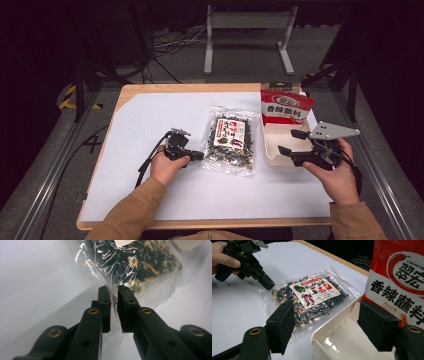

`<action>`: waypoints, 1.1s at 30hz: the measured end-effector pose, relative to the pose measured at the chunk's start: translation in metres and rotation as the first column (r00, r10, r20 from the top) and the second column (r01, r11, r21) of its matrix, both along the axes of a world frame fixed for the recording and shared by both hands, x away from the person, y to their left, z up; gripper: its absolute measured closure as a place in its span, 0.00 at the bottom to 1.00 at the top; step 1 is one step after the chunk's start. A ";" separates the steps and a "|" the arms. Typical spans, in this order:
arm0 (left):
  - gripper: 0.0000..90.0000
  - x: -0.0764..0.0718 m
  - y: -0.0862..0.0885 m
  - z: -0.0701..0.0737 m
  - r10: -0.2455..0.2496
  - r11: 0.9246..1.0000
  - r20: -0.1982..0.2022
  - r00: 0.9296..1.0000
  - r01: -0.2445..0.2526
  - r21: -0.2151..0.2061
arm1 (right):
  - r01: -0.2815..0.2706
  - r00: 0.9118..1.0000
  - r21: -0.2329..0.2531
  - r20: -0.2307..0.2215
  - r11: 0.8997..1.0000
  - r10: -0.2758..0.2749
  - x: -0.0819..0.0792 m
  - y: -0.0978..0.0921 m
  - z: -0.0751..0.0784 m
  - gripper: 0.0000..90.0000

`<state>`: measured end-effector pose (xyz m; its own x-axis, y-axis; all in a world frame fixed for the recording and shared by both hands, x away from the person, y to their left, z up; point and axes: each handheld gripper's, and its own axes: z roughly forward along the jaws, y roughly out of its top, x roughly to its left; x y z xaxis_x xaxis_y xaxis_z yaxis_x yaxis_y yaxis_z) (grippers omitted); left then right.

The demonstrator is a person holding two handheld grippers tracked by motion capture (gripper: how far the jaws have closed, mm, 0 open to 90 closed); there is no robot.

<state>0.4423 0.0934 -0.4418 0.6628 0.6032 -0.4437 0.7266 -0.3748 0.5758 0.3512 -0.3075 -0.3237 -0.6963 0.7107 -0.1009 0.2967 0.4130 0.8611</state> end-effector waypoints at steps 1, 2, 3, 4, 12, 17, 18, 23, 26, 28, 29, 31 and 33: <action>0.87 0.000 0.000 0.000 0.000 1.000 0.000 1.000 0.000 0.000 | 0.000 1.000 0.000 0.000 1.000 0.000 0.000 0.000 0.000 0.32; 0.87 0.000 -0.002 -0.001 0.004 1.000 0.000 1.000 -0.004 -0.005 | 0.000 1.000 -0.001 0.000 1.000 0.000 0.000 0.000 0.000 0.32; 0.86 0.000 -0.002 -0.001 0.000 1.000 -0.001 1.000 0.000 -0.003 | 0.000 1.000 -0.001 -0.001 1.000 0.000 0.000 0.000 -0.001 0.32; 0.87 0.000 -0.003 -0.002 0.000 1.000 0.001 1.000 0.000 -0.005 | 0.001 1.000 0.000 -0.001 1.000 -0.001 0.000 0.000 -0.001 0.32; 0.97 -0.005 -0.005 0.003 -0.021 1.000 0.078 0.997 0.020 0.015 | -0.006 1.000 0.000 0.000 1.000 0.006 0.000 0.000 -0.001 0.32; 0.99 -0.011 0.000 0.019 -0.024 1.000 0.150 0.988 0.021 0.015 | -0.010 1.000 0.001 -0.003 1.000 0.010 0.000 0.000 -0.001 0.34; 0.99 -0.012 0.001 0.023 -0.024 1.000 0.164 0.986 0.022 0.013 | -0.011 1.000 0.001 -0.003 1.000 0.011 0.000 0.001 -0.001 0.34; 1.00 -0.020 0.008 0.041 -0.043 0.999 0.230 0.972 0.037 0.033 | -0.025 1.000 -0.007 -0.003 1.000 0.025 0.001 0.004 -0.001 0.39; 1.00 -0.026 0.011 0.056 -0.054 0.998 0.285 0.957 0.041 0.051 | -0.038 0.999 -0.009 0.005 0.999 0.038 0.001 0.007 -0.001 0.41; 1.00 -0.031 0.014 0.066 -0.070 0.997 0.324 0.943 0.052 0.065 | -0.045 0.999 -0.011 0.008 0.999 0.045 0.001 0.009 -0.001 0.42; 1.00 -0.034 0.014 0.071 -0.076 0.996 0.345 0.936 0.053 0.076 | -0.048 0.999 -0.012 0.008 0.999 0.048 0.001 0.010 -0.001 0.42; 1.00 -0.040 0.015 0.081 -0.089 0.994 0.384 0.919 0.056 0.096 | -0.056 0.998 -0.015 0.010 0.998 0.056 0.001 0.011 -0.001 0.43; 1.00 -0.045 0.016 0.088 -0.097 0.993 0.414 0.905 0.058 0.104 | -0.062 0.998 -0.014 0.013 0.998 0.062 0.002 0.013 -0.001 0.44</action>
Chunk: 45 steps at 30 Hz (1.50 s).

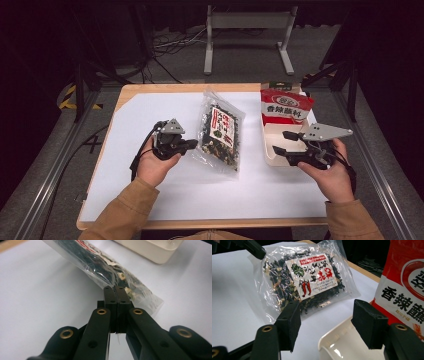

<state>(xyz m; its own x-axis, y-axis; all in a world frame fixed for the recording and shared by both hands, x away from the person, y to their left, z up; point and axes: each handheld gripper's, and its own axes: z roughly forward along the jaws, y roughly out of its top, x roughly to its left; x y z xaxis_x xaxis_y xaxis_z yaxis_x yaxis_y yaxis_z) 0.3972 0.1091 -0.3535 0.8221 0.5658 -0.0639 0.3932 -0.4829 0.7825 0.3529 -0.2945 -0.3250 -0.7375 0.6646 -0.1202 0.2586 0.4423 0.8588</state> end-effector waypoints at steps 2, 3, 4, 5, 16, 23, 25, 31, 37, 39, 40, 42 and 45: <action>1.00 -0.002 0.000 0.003 -0.005 1.000 0.012 1.000 0.005 0.003 | -0.002 1.000 0.000 0.000 1.000 0.002 0.000 0.000 0.000 0.44; 1.00 -0.005 0.001 0.007 -0.010 1.000 0.029 1.000 0.010 0.010 | -0.004 1.000 0.000 0.001 1.000 0.004 0.000 0.001 0.000 0.44; 1.00 -0.007 0.002 0.011 -0.014 1.000 0.044 0.999 0.014 0.015 | -0.008 1.000 -0.001 0.003 1.000 0.008 0.000 0.002 0.000 0.44; 1.00 -0.009 0.002 0.014 -0.013 1.000 0.057 0.998 0.013 0.012 | -0.013 1.000 0.000 0.004 1.000 0.013 0.000 0.003 0.000 0.44; 1.00 -0.033 0.012 0.046 -0.054 0.997 0.162 0.985 0.045 0.055 | -0.053 0.998 0.020 0.020 0.998 0.053 0.002 0.012 0.000 0.45; 1.00 -0.043 0.020 0.057 -0.058 0.996 0.208 0.976 0.043 0.072 | -0.083 0.996 0.029 0.025 0.996 0.082 0.004 0.018 -0.001 0.45; 1.00 -0.046 0.022 0.060 -0.059 0.997 0.214 0.975 0.045 0.070 | -0.088 0.996 0.033 0.030 0.996 0.087 0.005 0.019 -0.001 0.45; 1.00 -0.052 0.031 0.064 -0.065 0.996 0.229 0.971 0.049 0.078 | -0.116 0.993 0.047 0.036 0.992 0.114 0.007 0.024 0.000 0.45; 1.00 -0.054 0.032 0.062 -0.077 0.994 0.222 0.972 0.056 0.095 | -0.165 0.986 0.077 0.047 0.983 0.162 0.011 0.032 0.001 0.45; 1.00 -0.054 0.032 0.061 -0.078 0.994 0.223 0.972 0.058 0.092 | -0.183 0.983 0.086 0.045 0.979 0.180 0.013 0.035 0.003 0.45; 1.00 -0.055 0.033 0.061 -0.081 0.994 0.222 0.972 0.062 0.092 | -0.191 0.981 0.091 0.043 0.977 0.188 0.014 0.037 0.003 0.45; 1.00 -0.057 0.033 0.062 -0.097 0.992 0.232 0.968 0.076 0.099 | -0.210 0.977 0.098 0.040 0.973 0.207 0.016 0.041 0.005 0.45; 1.00 -0.060 0.033 0.064 -0.110 0.991 0.244 0.964 0.088 0.100 | -0.228 0.973 0.096 0.040 0.969 0.226 0.019 0.045 0.008 0.45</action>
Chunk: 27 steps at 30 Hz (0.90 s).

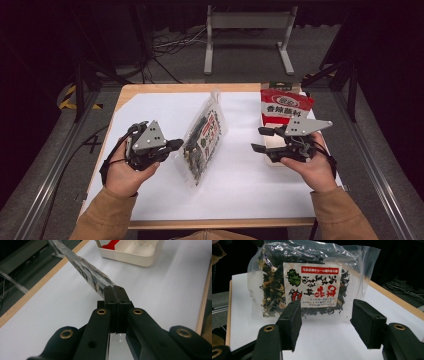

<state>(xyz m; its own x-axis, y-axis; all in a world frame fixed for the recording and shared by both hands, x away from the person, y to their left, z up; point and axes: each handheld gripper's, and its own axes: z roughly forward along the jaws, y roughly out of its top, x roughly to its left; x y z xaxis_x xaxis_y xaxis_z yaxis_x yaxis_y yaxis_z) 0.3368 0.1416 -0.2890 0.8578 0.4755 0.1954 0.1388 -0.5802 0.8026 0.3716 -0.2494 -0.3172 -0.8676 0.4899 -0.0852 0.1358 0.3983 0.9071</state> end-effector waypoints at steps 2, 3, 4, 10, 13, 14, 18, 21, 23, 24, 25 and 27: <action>1.00 -0.003 0.000 0.002 -0.014 1.000 0.010 1.000 0.014 -0.004 | -0.010 1.000 -0.007 0.001 1.000 0.010 0.003 0.003 0.002 0.45; 1.00 -0.004 0.000 0.003 -0.021 1.000 0.015 1.000 0.021 -0.003 | -0.013 1.000 -0.007 -0.001 1.000 0.013 0.004 0.005 0.003 0.45; 1.00 -0.006 0.000 0.005 -0.032 0.999 0.024 0.999 0.032 -0.005 | -0.012 1.000 -0.008 -0.002 1.000 0.012 0.005 0.005 0.004 0.45; 1.00 -0.017 0.002 0.012 -0.106 0.994 0.071 0.992 0.108 -0.019 | -0.009 1.000 -0.003 -0.012 1.000 0.009 0.013 0.005 0.002 0.43; 1.00 -0.019 0.002 0.013 -0.127 0.991 0.072 0.989 0.129 -0.020 | 0.007 1.000 0.008 -0.016 1.000 -0.007 0.016 0.002 0.001 0.40; 1.00 -0.020 0.001 0.014 -0.131 0.991 0.078 0.988 0.133 -0.018 | 0.007 1.000 0.008 -0.016 1.000 -0.007 0.016 0.002 0.001 0.40; 1.00 -0.024 -0.003 0.015 -0.158 0.987 0.082 0.984 0.159 -0.008 | 0.022 1.000 0.021 -0.014 1.000 -0.022 0.018 -0.003 0.001 0.39; 1.00 -0.024 -0.004 0.015 -0.173 0.985 0.085 0.981 0.174 -0.003 | 0.022 1.000 0.029 0.000 0.999 -0.022 0.016 -0.006 0.003 0.38; 1.00 -0.024 -0.004 0.015 -0.177 0.984 0.083 0.981 0.178 -0.008 | 0.015 1.000 0.029 0.010 0.999 -0.016 0.015 -0.005 0.006 0.37; 1.00 -0.024 -0.004 0.015 -0.179 0.984 0.080 0.981 0.180 -0.009 | 0.010 1.000 0.022 0.017 1.000 -0.010 0.013 -0.005 0.008 0.37; 1.00 -0.024 -0.004 0.016 -0.183 0.983 0.083 0.980 0.185 -0.009 | 0.005 1.000 0.018 0.021 1.000 -0.005 0.013 -0.004 0.010 0.36; 1.00 -0.025 -0.003 0.016 -0.190 0.981 0.083 0.978 0.192 -0.012 | -0.013 0.999 0.011 0.031 1.000 0.012 0.011 -0.001 0.014 0.36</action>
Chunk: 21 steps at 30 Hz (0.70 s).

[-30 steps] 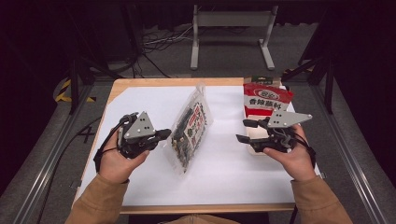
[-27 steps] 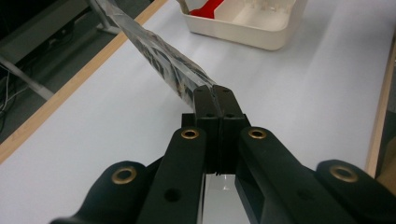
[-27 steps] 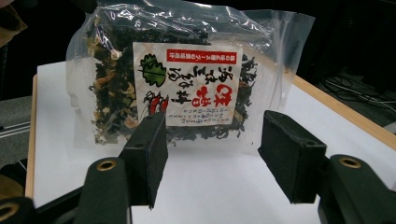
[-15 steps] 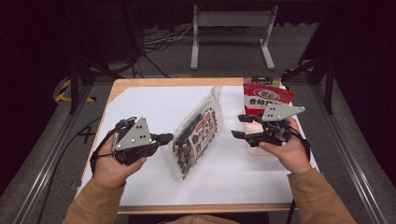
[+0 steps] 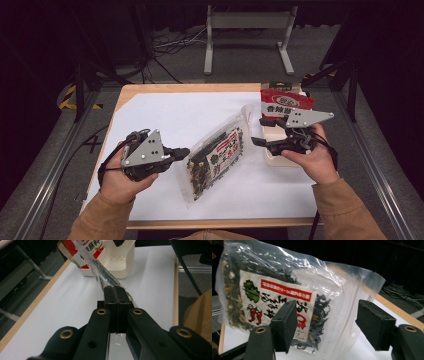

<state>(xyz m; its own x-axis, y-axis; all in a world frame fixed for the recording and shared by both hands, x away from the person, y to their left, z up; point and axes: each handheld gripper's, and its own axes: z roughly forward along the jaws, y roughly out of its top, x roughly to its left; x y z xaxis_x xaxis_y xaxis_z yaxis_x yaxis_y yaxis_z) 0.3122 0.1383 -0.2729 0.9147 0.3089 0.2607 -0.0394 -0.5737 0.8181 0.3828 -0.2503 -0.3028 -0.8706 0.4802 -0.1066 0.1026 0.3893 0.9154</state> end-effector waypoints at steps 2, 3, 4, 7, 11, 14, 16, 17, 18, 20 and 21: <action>1.00 0.000 0.001 0.001 -0.004 1.000 0.001 1.000 0.004 -0.004 | -0.030 0.999 -0.016 0.013 0.999 0.030 0.000 0.006 0.009 0.35; 1.00 0.000 0.001 0.001 -0.004 1.000 0.001 1.000 0.004 -0.004 | -0.030 0.999 -0.016 0.013 0.999 0.030 0.000 0.006 0.009 0.35; 1.00 0.000 0.002 0.001 -0.004 1.000 0.001 1.000 0.004 -0.004 | -0.044 0.999 -0.020 0.016 0.999 0.045 0.000 0.009 0.012 0.35; 1.00 0.000 0.002 0.001 -0.011 1.000 0.004 1.000 0.011 -0.007 | -0.090 0.996 -0.034 0.027 0.995 0.091 0.001 0.017 0.021 0.35; 1.00 -0.001 0.002 0.001 -0.021 1.000 0.004 1.000 0.021 -0.003 | -0.126 0.990 -0.068 0.054 0.990 0.130 0.004 0.030 0.033 0.35; 1.00 -0.002 0.001 0.002 -0.030 1.000 0.009 1.000 0.030 -0.001 | -0.152 0.987 -0.071 0.049 0.986 0.156 0.009 0.037 0.039 0.35; 1.00 -0.002 0.000 0.002 -0.035 0.999 0.010 0.999 0.035 0.000 | -0.163 0.985 -0.078 0.048 0.984 0.167 0.012 0.041 0.041 0.34; 1.00 -0.002 0.000 0.002 -0.041 0.999 0.012 0.999 0.041 0.001 | -0.167 0.984 -0.081 0.047 0.983 0.171 0.014 0.043 0.042 0.34; 1.00 -0.002 -0.001 0.002 -0.049 0.999 0.007 0.999 0.049 0.002 | -0.183 0.981 -0.087 0.040 0.979 0.187 0.016 0.046 0.042 0.34; 1.00 -0.001 -0.001 0.002 -0.058 0.998 0.004 0.998 0.058 0.002 | -0.220 0.975 -0.094 0.017 0.971 0.222 0.019 0.052 0.042 0.31; 1.00 0.000 -0.001 0.002 -0.058 0.998 0.004 0.998 0.058 0.005 | -0.228 0.973 -0.099 0.010 0.968 0.230 0.020 0.054 0.041 0.31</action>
